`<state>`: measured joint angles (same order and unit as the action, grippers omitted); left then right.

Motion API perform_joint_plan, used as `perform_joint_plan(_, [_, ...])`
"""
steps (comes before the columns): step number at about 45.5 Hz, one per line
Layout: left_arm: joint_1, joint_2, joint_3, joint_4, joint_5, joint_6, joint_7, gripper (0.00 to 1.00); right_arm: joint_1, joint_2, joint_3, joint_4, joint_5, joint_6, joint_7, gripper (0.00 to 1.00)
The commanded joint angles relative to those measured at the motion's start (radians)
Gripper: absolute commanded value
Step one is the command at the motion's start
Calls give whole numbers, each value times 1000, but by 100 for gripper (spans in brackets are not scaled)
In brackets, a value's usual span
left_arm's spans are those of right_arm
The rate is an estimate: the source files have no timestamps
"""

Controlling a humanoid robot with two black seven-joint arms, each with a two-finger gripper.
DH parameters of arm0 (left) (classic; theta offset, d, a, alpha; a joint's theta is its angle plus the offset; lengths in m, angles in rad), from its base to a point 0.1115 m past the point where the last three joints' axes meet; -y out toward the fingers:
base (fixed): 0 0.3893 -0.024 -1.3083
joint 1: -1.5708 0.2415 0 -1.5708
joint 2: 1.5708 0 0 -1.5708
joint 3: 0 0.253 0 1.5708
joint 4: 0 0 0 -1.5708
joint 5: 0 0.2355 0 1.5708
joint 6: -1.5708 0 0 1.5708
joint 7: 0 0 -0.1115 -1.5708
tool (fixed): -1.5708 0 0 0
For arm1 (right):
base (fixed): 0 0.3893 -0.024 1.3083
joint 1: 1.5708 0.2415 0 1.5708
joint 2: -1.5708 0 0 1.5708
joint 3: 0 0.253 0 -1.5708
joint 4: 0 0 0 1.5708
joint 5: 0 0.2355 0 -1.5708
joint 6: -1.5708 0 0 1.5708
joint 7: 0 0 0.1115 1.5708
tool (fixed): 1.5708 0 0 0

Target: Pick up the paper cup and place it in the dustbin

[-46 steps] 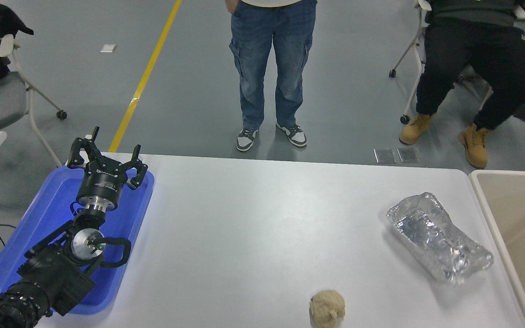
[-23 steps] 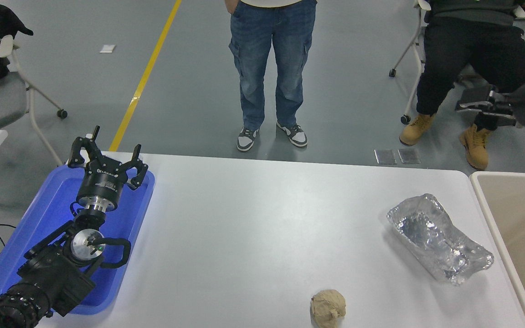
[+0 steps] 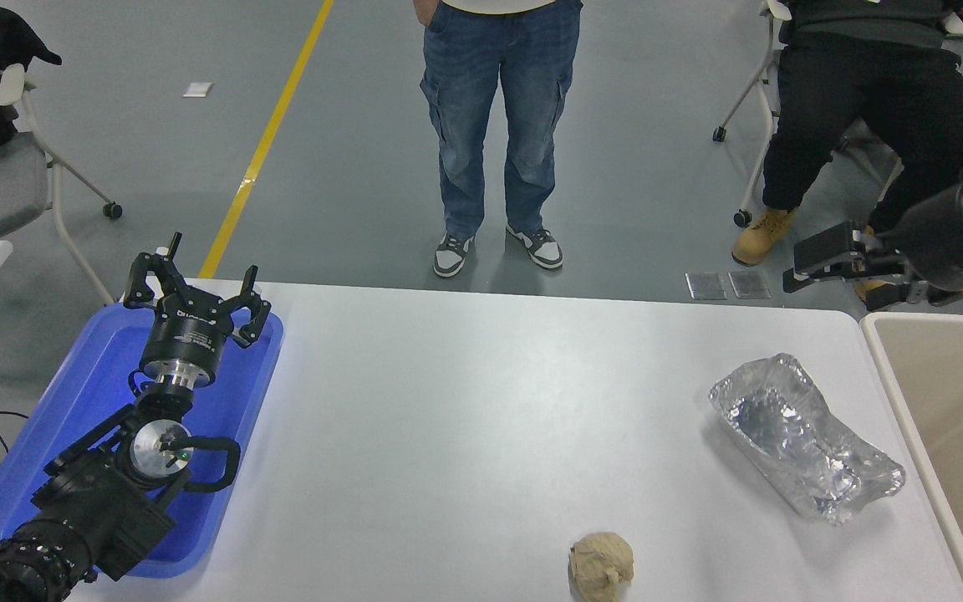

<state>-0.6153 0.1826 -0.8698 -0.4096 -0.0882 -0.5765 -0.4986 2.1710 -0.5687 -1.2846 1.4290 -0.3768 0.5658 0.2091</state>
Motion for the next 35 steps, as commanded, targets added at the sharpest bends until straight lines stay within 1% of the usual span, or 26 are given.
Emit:
perform_joint_plan(1, [0,0,0,0,-1,0,0,100,39,70,-18,76,-11,31,0,100])
perform_joint_plan(4, [0,0,0,0,1,0,0,100,49,95,-18,85,-8,45,-3,100])
perform_joint_plan(7, [0,0,0,0,-1,0,0,100,61,113,-19,93,-5,46,-19,100])
perform_joint_plan(15, [0,0,0,0,-1,0,2,100,72,141,-18,96,27,49,-99,100])
perform_joint_plan(18, [0,0,0,0,-1,0,0,100,72,144,-18,96,35,49,-117,100])
perform_joint_plan(35, [0,0,0,0,-1,0,0,100,67,145,-18,96,36,49,-120,100])
